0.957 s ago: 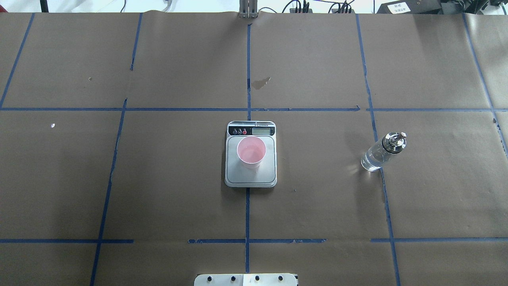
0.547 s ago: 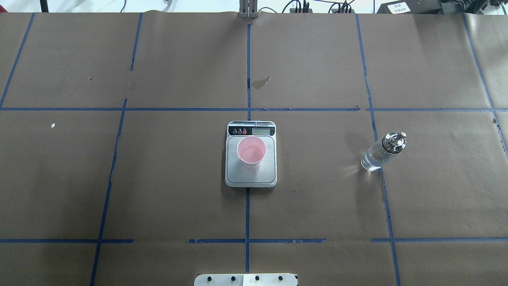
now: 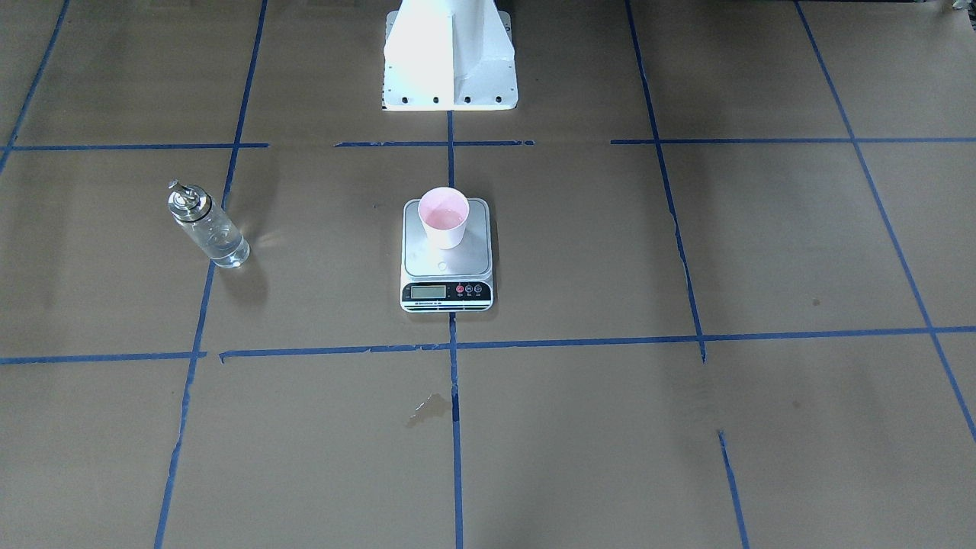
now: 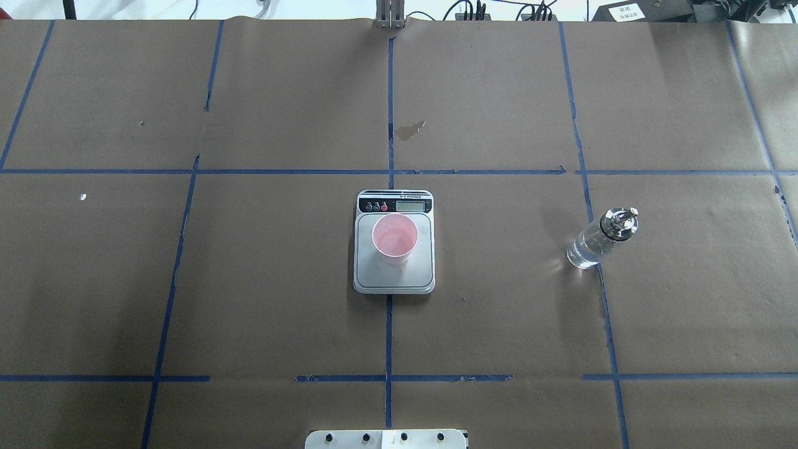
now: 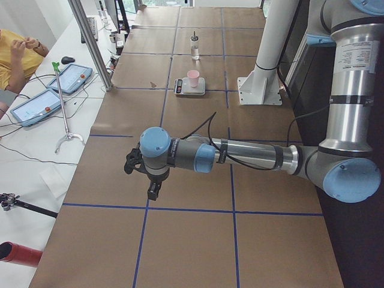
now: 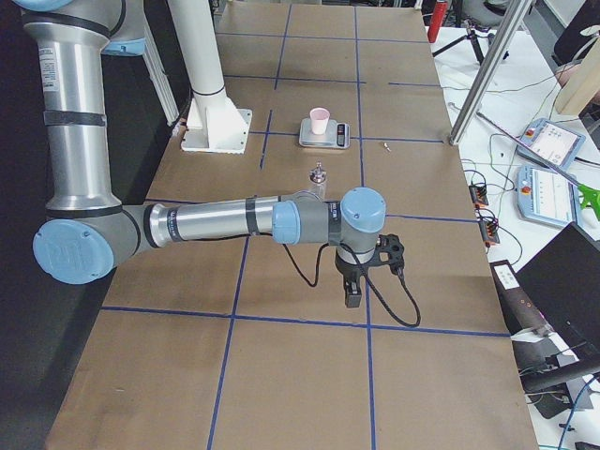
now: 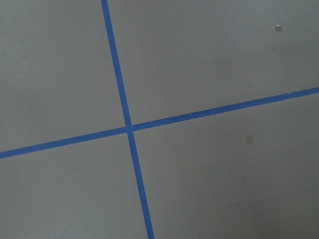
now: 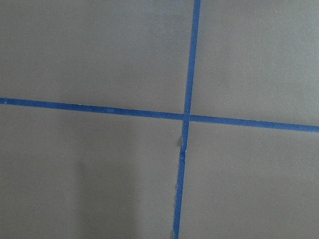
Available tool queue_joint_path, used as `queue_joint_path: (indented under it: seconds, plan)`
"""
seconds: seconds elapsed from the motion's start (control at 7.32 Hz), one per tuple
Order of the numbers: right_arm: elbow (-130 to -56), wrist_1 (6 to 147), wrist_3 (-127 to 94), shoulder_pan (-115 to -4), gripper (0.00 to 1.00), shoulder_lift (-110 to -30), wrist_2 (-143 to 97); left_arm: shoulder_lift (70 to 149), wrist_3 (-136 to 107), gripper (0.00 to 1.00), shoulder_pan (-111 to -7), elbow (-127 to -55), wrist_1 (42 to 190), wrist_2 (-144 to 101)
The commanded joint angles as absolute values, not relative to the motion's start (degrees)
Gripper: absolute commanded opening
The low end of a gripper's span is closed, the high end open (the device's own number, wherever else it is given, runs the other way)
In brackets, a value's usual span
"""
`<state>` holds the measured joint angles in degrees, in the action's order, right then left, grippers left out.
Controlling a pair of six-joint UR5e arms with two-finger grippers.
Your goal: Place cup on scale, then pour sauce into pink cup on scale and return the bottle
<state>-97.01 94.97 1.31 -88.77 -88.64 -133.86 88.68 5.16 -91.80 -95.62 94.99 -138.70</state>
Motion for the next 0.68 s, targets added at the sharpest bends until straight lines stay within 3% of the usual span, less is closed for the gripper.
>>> queue_joint_path:
  seconds: [0.0,0.55]
  plan:
    - [-96.85,94.57,1.14,-88.68,1.0,-89.38,-134.04,87.89,5.01,1.0,-93.08,-95.62,95.71,-138.78]
    - [-97.29,94.4,1.41,-88.51,1.0,-92.02,-134.38,87.01,4.22,1.0,-93.16,-95.54,95.63,-136.16]
